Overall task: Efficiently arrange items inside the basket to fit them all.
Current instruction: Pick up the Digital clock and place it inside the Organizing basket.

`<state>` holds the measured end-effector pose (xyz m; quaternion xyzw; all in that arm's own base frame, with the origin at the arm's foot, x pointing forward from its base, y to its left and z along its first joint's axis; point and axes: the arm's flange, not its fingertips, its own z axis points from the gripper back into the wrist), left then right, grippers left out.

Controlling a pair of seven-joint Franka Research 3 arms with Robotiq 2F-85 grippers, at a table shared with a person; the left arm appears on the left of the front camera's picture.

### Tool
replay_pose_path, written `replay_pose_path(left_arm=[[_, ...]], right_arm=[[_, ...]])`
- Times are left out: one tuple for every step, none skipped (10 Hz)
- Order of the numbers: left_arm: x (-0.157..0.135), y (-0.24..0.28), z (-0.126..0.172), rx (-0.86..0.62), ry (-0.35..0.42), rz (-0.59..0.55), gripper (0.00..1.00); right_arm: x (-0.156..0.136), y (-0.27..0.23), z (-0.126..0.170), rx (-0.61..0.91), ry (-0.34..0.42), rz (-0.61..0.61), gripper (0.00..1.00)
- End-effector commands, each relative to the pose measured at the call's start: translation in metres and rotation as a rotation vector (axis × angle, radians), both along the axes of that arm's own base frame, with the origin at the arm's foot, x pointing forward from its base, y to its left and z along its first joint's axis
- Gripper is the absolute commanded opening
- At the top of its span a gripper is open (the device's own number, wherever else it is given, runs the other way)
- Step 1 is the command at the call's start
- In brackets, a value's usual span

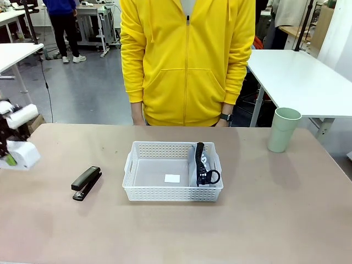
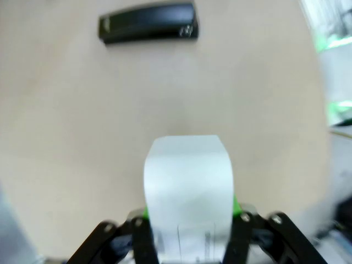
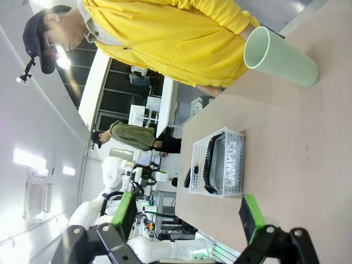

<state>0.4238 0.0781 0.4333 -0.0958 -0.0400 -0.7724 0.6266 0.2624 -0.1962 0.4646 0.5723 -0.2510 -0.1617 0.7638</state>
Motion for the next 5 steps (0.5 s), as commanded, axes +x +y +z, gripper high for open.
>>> replay_pose_path(left_arm=[[-0.014,0.001,0.053,-0.041,0.005,0.131,0.00],[-0.023,0.003,0.064,-0.066,-0.003,0.145,0.00],[-0.030,0.008,0.066,-0.092,-0.016,0.152,0.00],[-0.034,0.015,0.065,-0.123,-0.023,0.151,0.00],[-0.041,0.032,0.062,-0.173,0.025,0.094,0.04]], right_arm=[[0.002,0.000,0.001,0.002,-0.036,-0.001,1.00],[0.002,0.000,0.001,0.002,-0.036,-0.001,1.00],[0.002,0.000,0.001,0.002,-0.036,-0.001,1.00],[0.002,0.000,0.001,0.002,-0.036,-0.001,1.00],[0.002,0.000,0.001,0.002,-0.036,-0.001,1.00]])
